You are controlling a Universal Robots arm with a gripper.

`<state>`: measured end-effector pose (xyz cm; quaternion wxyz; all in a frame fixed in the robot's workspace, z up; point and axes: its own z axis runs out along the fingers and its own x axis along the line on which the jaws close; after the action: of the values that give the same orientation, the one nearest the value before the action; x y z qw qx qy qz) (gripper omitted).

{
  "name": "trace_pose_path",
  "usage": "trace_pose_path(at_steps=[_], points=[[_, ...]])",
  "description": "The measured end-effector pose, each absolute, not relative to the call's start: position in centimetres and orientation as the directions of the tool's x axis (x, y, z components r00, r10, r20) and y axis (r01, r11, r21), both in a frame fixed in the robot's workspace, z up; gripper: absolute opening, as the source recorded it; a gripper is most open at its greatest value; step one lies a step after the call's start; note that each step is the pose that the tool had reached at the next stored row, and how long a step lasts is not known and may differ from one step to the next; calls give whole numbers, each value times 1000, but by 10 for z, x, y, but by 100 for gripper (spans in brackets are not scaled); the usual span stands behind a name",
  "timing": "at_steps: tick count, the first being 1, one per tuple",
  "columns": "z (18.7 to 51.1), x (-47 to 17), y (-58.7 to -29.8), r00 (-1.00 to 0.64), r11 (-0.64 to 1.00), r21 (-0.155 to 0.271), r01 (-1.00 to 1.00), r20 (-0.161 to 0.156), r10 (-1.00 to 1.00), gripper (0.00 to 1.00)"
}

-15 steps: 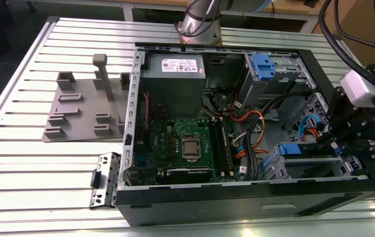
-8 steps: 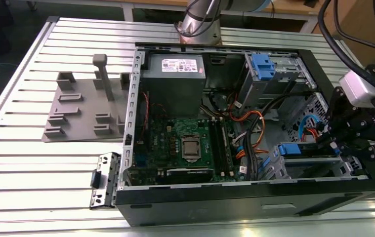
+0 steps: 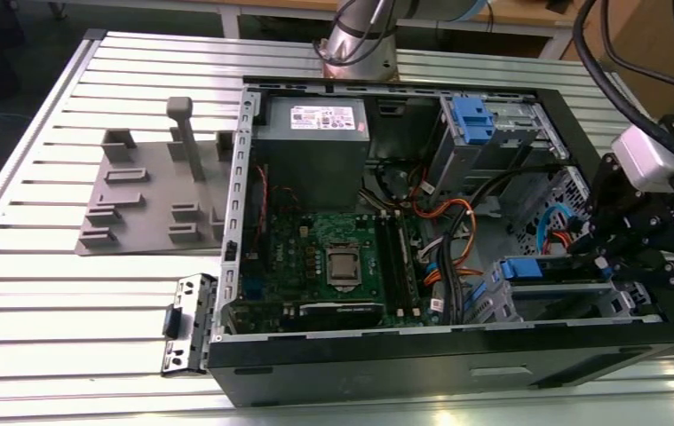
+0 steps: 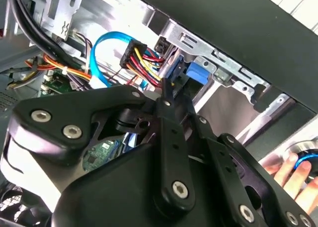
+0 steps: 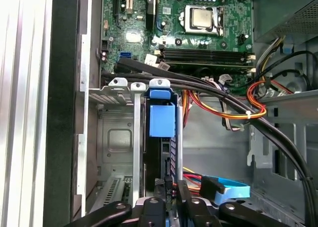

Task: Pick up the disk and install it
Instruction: 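Insert the first disk wire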

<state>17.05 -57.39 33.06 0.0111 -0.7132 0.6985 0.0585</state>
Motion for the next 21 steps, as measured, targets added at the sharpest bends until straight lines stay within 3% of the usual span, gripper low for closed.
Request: trace_pose_path(at_steps=[5,8,10,16,21], points=[[344,171,-574,17,-24,66,-998,-103,-995,24],[343,172,-574,17,-27,71,-997,-128,-992,22],[342,176,-574,16,-27,82,-996,-131,-991,10],[343,187,-574,15,-28,97,-995,-132,-991,10],[361,187,-574,15,-28,97,-995,-132,-991,10]])
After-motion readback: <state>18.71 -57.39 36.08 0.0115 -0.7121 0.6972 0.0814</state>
